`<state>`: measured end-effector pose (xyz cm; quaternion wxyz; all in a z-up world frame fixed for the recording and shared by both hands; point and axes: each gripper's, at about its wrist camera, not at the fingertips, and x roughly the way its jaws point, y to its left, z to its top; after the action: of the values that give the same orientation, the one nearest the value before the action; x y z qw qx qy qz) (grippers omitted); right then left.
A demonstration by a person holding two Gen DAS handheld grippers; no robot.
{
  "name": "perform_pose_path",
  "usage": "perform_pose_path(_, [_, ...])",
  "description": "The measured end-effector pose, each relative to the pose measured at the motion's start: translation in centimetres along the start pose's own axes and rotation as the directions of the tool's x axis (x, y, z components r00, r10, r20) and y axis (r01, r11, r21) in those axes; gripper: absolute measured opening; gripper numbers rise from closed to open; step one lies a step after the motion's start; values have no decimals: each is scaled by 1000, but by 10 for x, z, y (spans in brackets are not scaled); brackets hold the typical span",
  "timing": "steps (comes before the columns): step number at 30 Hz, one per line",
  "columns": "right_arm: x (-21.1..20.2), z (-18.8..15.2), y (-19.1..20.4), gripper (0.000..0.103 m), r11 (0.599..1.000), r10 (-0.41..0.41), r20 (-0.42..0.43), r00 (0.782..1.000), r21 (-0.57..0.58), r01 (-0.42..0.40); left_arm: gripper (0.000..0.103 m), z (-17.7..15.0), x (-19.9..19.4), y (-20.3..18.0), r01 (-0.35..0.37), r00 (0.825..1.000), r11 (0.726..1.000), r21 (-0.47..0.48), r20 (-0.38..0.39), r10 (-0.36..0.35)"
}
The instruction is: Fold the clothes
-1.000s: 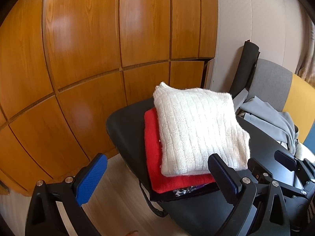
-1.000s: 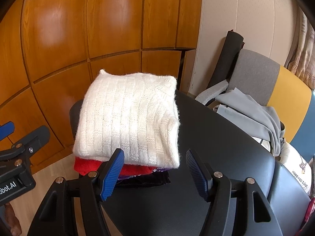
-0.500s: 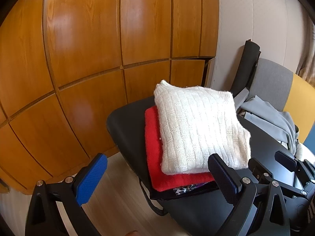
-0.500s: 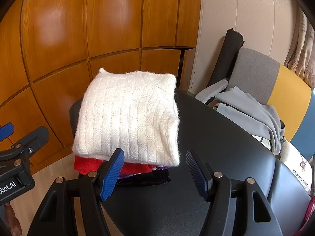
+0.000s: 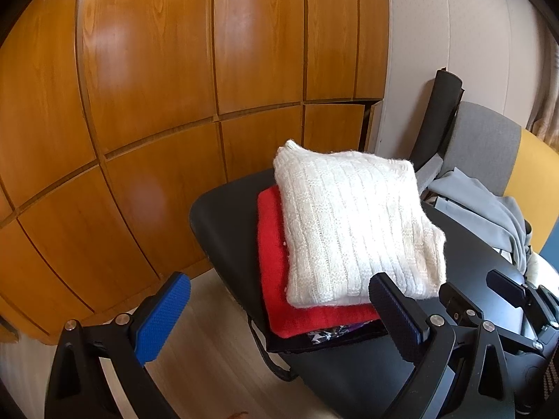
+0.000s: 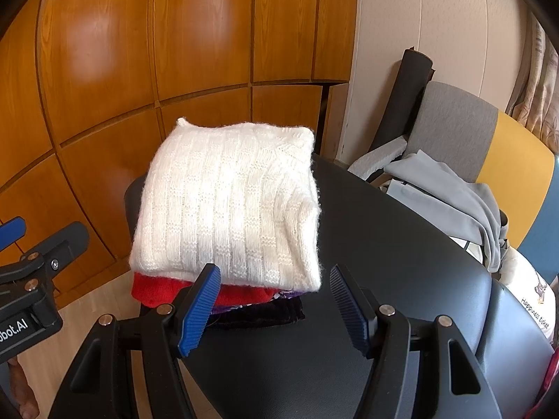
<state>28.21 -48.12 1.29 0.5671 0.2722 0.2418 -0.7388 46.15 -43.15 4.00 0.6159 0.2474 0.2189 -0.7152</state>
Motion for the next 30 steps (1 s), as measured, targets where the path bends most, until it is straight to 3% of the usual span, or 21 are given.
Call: perform_pose_path(30, [-4,-5,-6,67,1000,6,0,1000,23,-6,103,-1,0,-8,14,1000,1000,18,-15,-13])
